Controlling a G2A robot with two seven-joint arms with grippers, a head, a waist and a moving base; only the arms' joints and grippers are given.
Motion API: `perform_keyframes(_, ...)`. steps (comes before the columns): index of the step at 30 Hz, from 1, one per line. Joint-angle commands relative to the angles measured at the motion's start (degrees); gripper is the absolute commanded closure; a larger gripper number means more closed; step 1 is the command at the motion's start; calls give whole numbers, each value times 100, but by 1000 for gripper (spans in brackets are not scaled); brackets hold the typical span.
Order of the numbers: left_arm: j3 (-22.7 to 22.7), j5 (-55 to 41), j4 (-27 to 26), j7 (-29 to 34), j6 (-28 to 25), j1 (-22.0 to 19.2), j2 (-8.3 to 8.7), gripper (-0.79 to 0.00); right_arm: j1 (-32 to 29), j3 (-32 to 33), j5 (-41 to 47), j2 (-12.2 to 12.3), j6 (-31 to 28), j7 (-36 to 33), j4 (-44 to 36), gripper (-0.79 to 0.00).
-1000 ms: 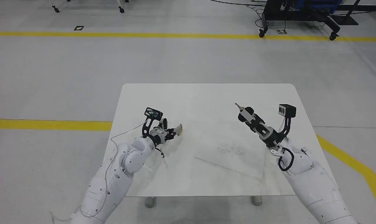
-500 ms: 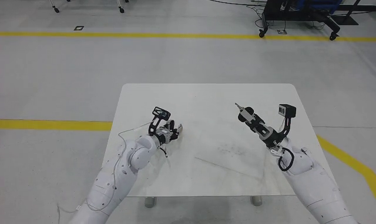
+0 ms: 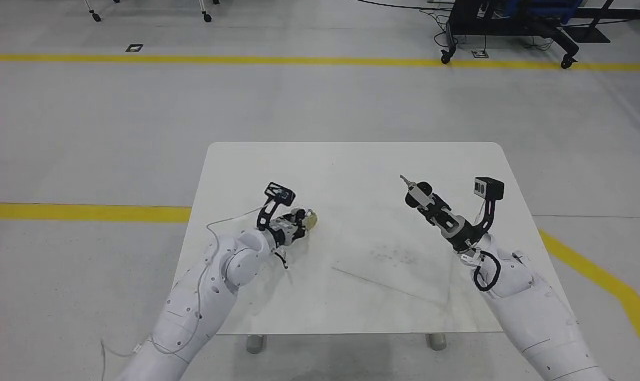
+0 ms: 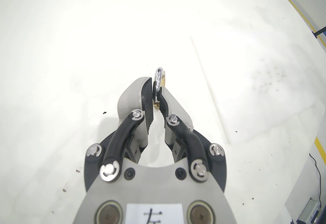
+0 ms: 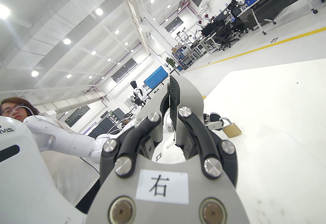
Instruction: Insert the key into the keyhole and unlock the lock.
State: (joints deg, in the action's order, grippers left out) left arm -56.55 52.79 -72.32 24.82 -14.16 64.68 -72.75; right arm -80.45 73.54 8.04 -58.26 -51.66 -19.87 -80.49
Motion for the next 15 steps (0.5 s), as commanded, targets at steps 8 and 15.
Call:
perform_keyframes(8,-31,-149,102,-46,117,-68,-34,0,0,0,0,0,0,0,0,0)
perform_keyframes(15,-245,-389,155,-421,789,-72,-69,0,0,0,0,0,0,0,0,0)
